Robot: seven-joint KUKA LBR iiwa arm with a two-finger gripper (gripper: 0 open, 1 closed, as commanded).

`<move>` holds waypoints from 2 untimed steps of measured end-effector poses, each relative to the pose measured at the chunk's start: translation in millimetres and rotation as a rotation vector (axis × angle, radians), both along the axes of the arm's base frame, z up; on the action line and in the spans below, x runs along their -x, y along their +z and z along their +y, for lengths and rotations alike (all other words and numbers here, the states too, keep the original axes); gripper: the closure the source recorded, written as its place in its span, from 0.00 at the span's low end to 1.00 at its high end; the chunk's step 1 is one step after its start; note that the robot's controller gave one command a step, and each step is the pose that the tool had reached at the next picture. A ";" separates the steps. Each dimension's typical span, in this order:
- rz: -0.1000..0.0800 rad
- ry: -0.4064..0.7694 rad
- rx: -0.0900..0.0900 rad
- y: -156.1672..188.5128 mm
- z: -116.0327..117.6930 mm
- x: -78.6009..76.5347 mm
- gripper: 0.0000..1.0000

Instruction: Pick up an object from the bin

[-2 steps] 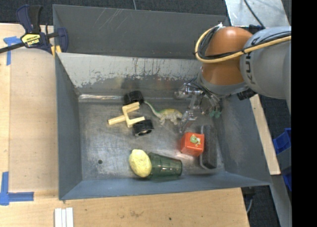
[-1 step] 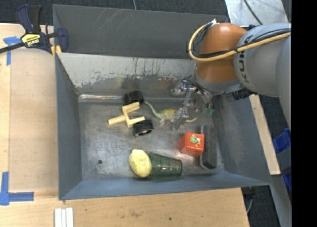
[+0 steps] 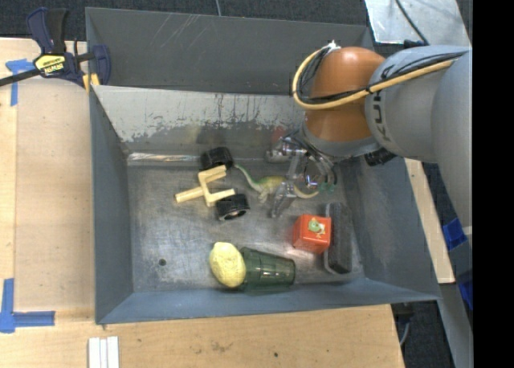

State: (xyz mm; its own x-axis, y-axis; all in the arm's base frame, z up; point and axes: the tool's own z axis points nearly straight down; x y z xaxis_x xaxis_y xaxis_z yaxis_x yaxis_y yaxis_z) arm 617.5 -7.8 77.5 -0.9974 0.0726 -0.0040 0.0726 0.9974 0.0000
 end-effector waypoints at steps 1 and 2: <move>-0.017 -0.172 -0.001 -1.1 11.1 -2.6 1.00; -0.017 -0.171 -0.001 -1.1 11.1 -2.6 1.00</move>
Offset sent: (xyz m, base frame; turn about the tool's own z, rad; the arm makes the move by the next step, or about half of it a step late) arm 0.0000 0.0000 0.0000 0.0000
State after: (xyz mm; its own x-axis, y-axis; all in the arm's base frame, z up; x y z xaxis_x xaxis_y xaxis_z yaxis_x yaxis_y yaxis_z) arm 620.0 3.3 76.4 -0.9702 0.2415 -0.0203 0.2415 0.9704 0.0032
